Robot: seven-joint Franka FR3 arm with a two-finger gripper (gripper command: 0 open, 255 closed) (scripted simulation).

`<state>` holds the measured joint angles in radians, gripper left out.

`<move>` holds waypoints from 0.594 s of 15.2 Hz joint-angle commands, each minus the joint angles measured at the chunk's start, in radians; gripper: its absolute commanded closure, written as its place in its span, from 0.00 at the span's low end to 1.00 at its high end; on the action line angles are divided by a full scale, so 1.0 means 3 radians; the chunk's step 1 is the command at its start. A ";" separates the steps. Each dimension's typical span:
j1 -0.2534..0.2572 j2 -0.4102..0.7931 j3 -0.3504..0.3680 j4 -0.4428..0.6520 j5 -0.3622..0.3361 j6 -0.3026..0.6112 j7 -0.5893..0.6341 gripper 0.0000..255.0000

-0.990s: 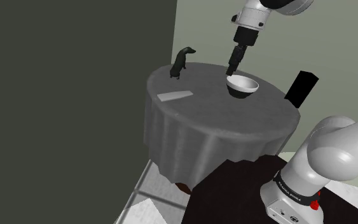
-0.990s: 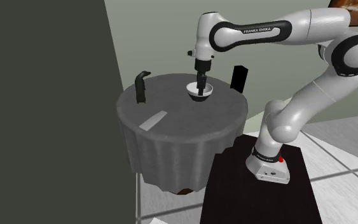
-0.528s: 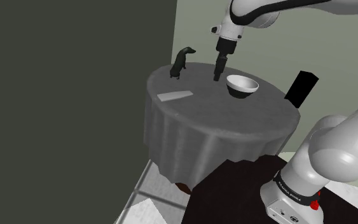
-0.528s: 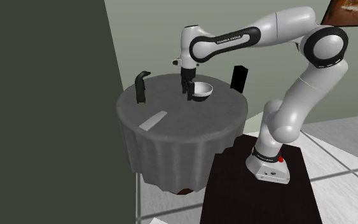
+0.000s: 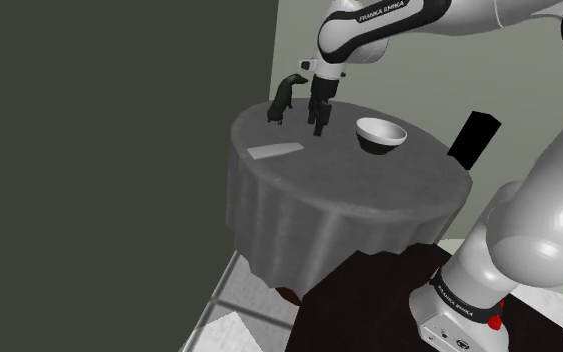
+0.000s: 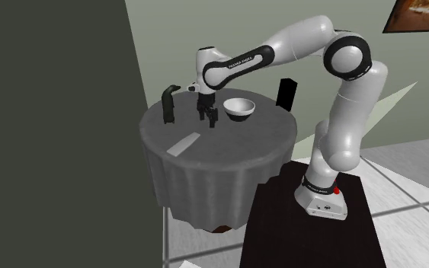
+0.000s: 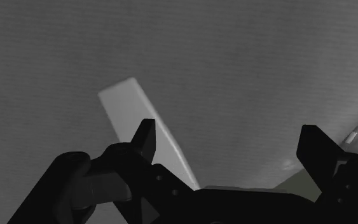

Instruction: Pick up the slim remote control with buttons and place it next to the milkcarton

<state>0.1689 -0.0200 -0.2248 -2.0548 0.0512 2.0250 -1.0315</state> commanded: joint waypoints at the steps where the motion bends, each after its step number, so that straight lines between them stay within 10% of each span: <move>1: 0.0020 0.0256 0.0013 0.0181 0.0035 0.0066 -0.0266 0.00; 9: 0.0029 0.1230 0.0191 0.0989 0.0092 0.0233 -0.1142 0.00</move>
<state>0.1756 0.3107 -0.1769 -1.7948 0.0794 2.0924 -1.3435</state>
